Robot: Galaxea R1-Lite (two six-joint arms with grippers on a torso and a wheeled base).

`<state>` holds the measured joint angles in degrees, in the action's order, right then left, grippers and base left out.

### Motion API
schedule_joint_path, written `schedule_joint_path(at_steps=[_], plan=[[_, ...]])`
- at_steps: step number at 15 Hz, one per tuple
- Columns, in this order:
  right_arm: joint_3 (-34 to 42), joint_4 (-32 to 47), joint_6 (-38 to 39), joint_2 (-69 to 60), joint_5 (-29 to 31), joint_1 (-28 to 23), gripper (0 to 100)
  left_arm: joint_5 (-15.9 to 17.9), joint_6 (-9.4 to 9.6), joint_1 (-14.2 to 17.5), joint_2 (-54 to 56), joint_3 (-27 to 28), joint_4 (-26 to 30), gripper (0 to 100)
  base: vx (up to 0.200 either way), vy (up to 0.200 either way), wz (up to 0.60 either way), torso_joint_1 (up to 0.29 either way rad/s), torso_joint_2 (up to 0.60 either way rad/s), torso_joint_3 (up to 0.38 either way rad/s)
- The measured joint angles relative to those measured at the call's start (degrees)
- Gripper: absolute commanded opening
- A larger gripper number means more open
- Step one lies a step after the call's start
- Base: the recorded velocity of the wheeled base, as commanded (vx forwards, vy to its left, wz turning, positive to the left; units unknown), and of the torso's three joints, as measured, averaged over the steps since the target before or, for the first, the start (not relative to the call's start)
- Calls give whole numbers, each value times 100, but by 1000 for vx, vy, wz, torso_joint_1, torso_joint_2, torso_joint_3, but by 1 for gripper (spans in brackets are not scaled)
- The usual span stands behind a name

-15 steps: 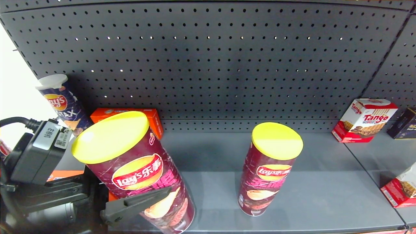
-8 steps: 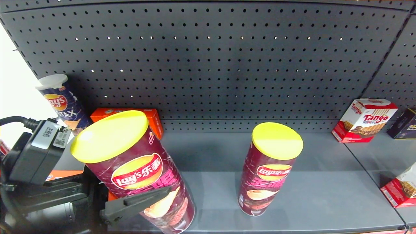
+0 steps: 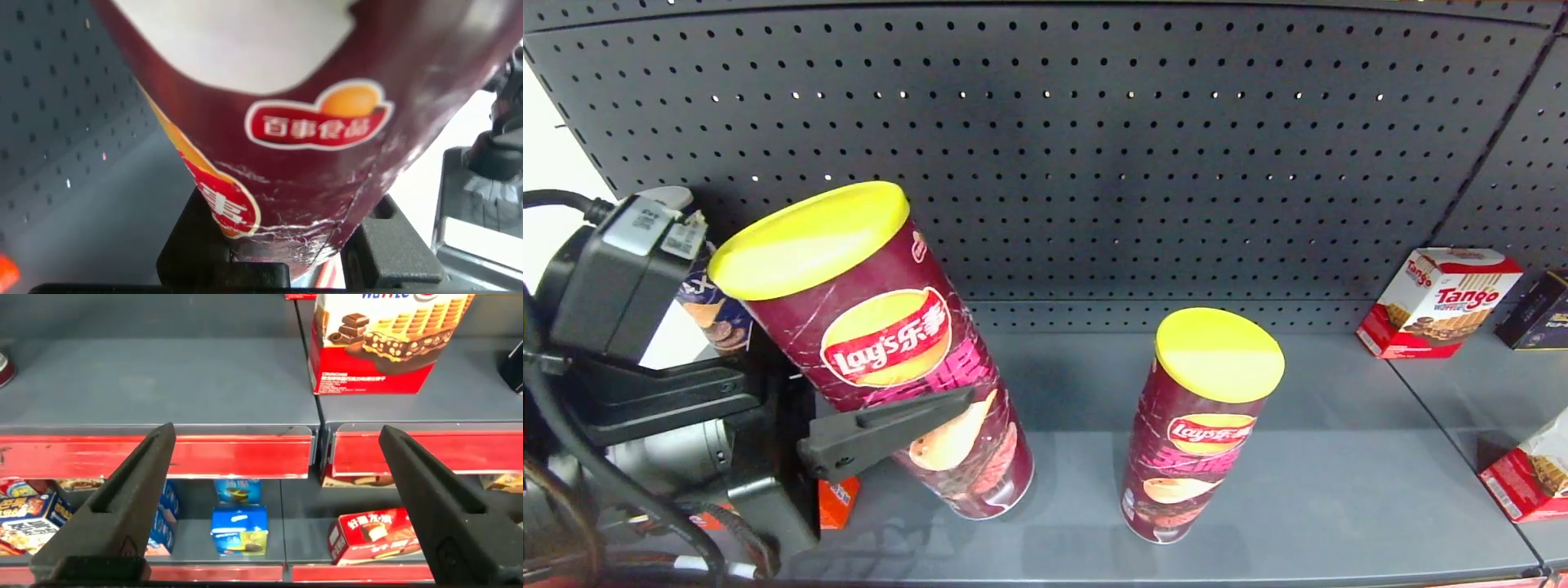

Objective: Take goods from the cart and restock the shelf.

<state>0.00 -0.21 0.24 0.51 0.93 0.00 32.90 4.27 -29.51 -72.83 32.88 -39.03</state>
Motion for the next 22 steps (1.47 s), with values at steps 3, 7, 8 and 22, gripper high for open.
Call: schedule_joint_path(at_steps=[3, 7, 8, 22], plan=[[0, 2, 2, 0, 5, 0, 100, -34, 2, -144, -107, 215, 435, 0, 0, 0, 0, 0, 0, 0], [0, 0, 2, 0, 2, 0, 100, 268, -458, -37, -328, 684, 549, 0, 0, 0, 0, 0, 0, 0], [0, -1, 2, 0, 5, 0, 100, 282, -443, 44, -496, 883, 600, 0, 0, 0, 0, 0, 0, 0], [0, 2, 2, 0, 2, 0, 100, 284, 1157, -78, -3177, 3782, 1879, 0, 0, 0, 0, 0, 0, 0]])
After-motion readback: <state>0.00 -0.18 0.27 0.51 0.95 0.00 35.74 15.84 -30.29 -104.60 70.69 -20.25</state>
